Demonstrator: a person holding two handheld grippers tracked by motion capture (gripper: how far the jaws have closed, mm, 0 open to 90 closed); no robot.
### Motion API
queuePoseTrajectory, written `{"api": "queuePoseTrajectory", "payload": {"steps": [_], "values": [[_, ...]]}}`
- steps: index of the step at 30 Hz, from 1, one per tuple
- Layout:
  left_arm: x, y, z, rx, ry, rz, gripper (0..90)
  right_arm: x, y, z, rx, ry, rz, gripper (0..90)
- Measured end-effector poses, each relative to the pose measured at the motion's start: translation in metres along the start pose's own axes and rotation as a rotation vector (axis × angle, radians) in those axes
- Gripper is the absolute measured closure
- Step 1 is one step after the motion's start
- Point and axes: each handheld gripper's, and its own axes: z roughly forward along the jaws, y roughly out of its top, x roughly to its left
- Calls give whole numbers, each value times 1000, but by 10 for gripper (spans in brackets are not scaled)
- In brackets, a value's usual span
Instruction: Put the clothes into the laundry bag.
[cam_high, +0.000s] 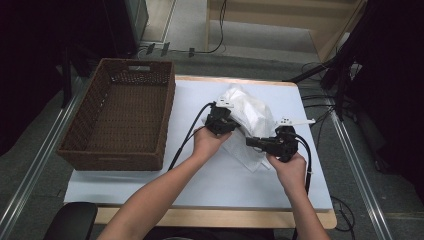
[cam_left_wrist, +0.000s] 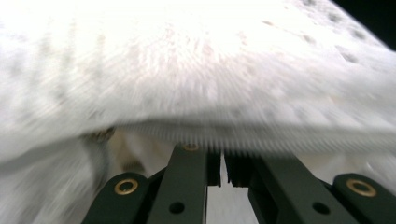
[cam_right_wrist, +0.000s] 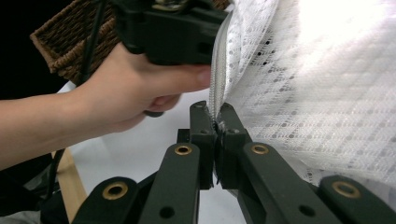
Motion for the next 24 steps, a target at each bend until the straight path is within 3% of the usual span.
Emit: {"api": "queuePoseTrajectory", "payload": {"steps": [3,6,11,13,14,18,22,24], "values": [[9,-2,13,20,22,-10,864,-2,0,2,5,3,4,893],[14,-4,14,32,11,-13,854,-4,-1,6,20,-1,6,893],[10,-9,-16,32,-21,1,723,-5,-2,13,40,-11,-5,893],[12,-14,-32,17,-51,-29,694,-5,-2,14,41,-14,-8,893],[12,-16,-40,19,-52,-23,686,-4,-2,14,41,-17,-7,893],[11,-27,-62,40,-3,1,633,-3,-1,15,40,-24,-11,893],[8,-44,-72,43,43,-3,519,-1,0,14,33,-36,-21,892],[12,-50,-73,54,75,-26,475,-1,0,14,32,-35,-19,892]]}}
